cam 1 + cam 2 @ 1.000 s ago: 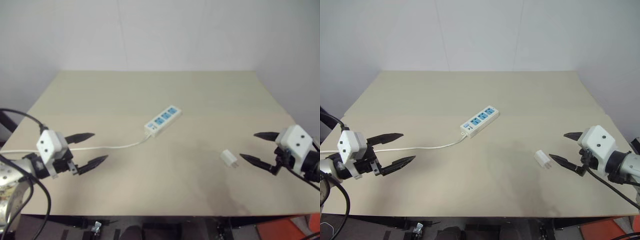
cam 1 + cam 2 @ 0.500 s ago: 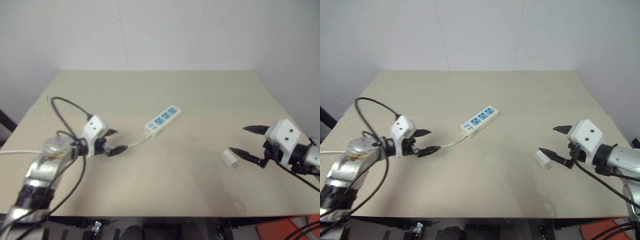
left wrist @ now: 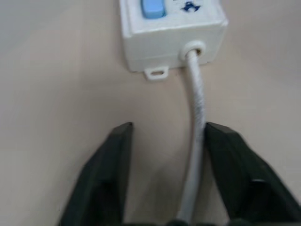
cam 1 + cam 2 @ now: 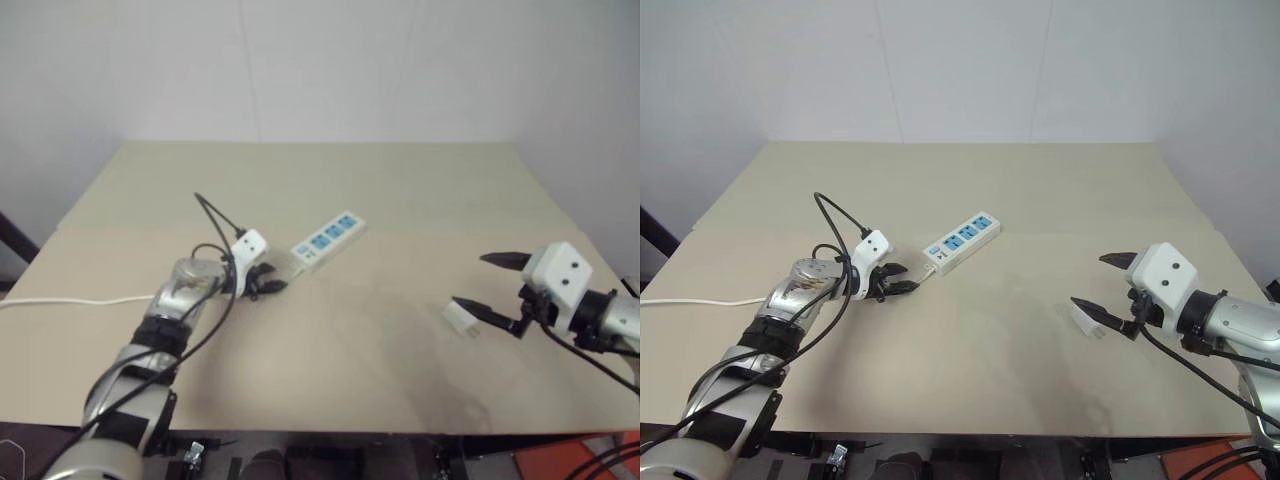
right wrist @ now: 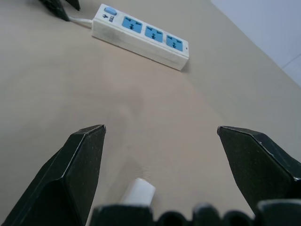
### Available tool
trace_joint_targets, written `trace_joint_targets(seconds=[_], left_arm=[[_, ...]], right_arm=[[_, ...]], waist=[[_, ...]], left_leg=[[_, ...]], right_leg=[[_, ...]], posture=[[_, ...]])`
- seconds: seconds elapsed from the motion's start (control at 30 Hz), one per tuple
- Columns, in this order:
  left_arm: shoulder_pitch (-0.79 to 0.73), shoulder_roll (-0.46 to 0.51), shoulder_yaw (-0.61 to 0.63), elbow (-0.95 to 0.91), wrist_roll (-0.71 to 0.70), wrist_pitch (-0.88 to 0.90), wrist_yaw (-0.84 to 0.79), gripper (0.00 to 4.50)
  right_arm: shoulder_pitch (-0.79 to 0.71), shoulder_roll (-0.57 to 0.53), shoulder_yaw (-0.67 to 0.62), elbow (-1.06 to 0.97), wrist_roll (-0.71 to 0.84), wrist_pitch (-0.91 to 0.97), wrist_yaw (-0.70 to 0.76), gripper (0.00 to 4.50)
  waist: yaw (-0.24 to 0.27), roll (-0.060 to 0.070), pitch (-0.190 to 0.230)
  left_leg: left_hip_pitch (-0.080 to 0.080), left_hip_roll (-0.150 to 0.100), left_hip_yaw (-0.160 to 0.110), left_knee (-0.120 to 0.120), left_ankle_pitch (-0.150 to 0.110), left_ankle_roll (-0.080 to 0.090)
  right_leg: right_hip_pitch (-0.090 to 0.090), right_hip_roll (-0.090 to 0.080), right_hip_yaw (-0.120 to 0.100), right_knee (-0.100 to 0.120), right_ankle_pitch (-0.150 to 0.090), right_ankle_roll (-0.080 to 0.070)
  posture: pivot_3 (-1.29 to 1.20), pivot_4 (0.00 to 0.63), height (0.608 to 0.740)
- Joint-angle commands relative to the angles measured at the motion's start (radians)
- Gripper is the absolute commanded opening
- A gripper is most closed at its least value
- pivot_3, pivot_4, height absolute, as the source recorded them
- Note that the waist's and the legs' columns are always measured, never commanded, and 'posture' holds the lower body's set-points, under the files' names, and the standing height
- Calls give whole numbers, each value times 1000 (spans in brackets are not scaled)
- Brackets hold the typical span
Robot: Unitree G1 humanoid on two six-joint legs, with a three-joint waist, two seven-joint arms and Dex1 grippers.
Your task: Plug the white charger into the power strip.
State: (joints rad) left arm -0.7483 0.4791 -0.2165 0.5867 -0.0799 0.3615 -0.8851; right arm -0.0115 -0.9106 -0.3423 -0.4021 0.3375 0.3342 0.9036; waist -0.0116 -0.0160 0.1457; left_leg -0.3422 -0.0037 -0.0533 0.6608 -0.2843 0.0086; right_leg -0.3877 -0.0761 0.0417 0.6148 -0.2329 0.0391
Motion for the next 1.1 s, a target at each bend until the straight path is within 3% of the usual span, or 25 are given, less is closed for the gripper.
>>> trace_joint_targets(seconds=[0.03, 0.17, 0.3, 0.5, 0.53, 0.7, 0.93, 1.1], left_arm=[[20, 2, -10, 24, 31, 8, -9, 1262], [56, 18, -2, -33, 10, -26, -65, 72], [161, 95, 2, -211, -41, -65, -215, 30], [429, 290, 73, -557, -153, -95, -389, 30], [472, 321, 93, -595, -163, -87, -392, 605], [589, 377, 194, -677, -224, -84, -373, 2184], [531, 243, 268, -735, -349, -46, -270, 4486], [494, 145, 200, -680, -299, -117, -241, 4486]], right_arm=[[1, 1, -39, -32, 18, 0, -13, 4500], [1, 3, -35, -30, 18, -6, -10, 4500], [-3, 2, -32, -24, 17, -9, -7, 4500], [-3, 6, -22, -24, 17, -11, -5, 4500], [-5, 8, -17, -23, 16, -11, -6, 4500], [-19, 11, 4, -16, 13, -11, -4, 4500], [-46, 16, 23, -3, 12, -17, -2, 4500], [-48, 22, 27, -13, 8, -19, -10, 4500]], waist=[[-1, 0, 0], [-2, 0, 0], [-11, 1, 0], [-6, 1, 0], [-4, 1, 0], [4, 1, 0], [7, 1, 0], [-2, 1, 0]], left_leg=[[0, 0, 0, 0, 0, 0], [1, 0, 0, 0, 0, 0], [0, 1, 1, 0, 0, 0], [-3, 1, 1, -1, 0, 0], [-3, 2, 1, -1, 0, 0], [-3, 2, 0, -1, 0, 0], [-3, 1, 0, 0, 0, 0], [-3, 1, 0, -1, 0, 0]], right_leg=[[0, 0, 0, 0, 0, 0], [0, 0, 0, 1, 0, 0], [-1, 0, 1, 0, 0, 0], [-4, 0, 1, -2, 0, 0], [-5, 0, 1, -2, 0, 0], [-4, -1, 0, -2, 0, 0], [-3, 0, 0, -2, 0, 0], [-3, 0, 0, -2, 0, -1]], posture=[[0, 150, 740], [0, 150, 740], [0, 150, 740], [0, 150, 740], [0, 150, 740], [0, 150, 740], [0, 150, 740], [0, 150, 740]])
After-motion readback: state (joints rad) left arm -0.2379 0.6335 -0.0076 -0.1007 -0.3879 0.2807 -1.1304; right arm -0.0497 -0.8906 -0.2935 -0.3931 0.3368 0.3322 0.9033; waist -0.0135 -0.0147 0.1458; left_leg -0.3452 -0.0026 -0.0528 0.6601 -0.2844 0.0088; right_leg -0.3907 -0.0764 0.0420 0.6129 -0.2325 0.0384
